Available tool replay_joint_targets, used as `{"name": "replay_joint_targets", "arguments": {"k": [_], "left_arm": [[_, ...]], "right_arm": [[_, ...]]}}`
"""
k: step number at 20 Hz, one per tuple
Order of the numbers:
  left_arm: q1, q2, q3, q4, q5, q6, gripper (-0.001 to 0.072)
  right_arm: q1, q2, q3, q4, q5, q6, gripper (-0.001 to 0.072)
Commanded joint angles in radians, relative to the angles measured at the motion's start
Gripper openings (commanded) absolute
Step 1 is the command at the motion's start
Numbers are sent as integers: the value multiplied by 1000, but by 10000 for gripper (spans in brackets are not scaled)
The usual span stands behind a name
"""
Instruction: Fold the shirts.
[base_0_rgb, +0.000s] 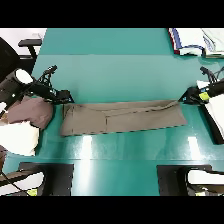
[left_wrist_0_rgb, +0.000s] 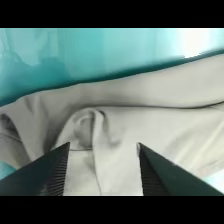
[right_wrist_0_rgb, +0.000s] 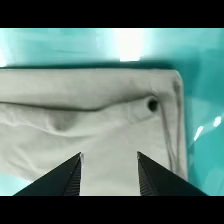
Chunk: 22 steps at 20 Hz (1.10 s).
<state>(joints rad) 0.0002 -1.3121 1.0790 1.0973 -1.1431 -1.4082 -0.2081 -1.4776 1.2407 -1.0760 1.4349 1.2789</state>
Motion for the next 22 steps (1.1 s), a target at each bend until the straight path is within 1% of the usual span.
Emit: {"name": "replay_joint_targets", "arguments": {"k": [1, 2, 3, 5, 7, 9, 10, 11, 12, 13, 16, 19, 22], "left_arm": [[0, -6, 24, -64, -16, 2, 389], [-1, -6, 24, -97, -11, 3, 74], [-1, -6, 24, -134, 6, 3, 24], [-10, -6, 24, -196, 37, 3, 25], [-64, -7, 24, -202, 70, 0, 24], [-148, -7, 24, -201, 133, -57, 24], [-193, -7, 24, -200, 175, -79, 24], [-233, -7, 24, -200, 214, -85, 23], [-274, -7, 24, -200, 249, -84, 23], [-310, -7, 24, -197, 278, -84, 23], [-381, -8, 24, -188, 330, -87, 22], [-424, -64, 47, -190, 307, -111, 23], [-491, -187, 120, -220, 295, -111, 22]], "right_arm": [[-137, 32, -97, 35, 5, -98, 555], [-183, 31, -127, 36, 8, -103, 598], [-224, 22, -154, 38, 7, -103, 598], [-275, -14, -194, 39, 11, -133, 597], [-273, -52, -204, 43, 27, -154, 595], [-235, -89, -203, 99, 18, -183, 592], [-210, -101, -203, 133, 0, -189, 537], [-180, -116, -203, 158, -19, -190, 488], [-149, -129, -199, 170, -30, -190, 422], [-116, -146, -181, 168, -23, -190, 303], [-53, -147, -108, 168, 19, -189, 15], [-18, -68, -21, 169, 68, -175, 15], [35, 53, 41, 192, 100, -134, 15]]}}
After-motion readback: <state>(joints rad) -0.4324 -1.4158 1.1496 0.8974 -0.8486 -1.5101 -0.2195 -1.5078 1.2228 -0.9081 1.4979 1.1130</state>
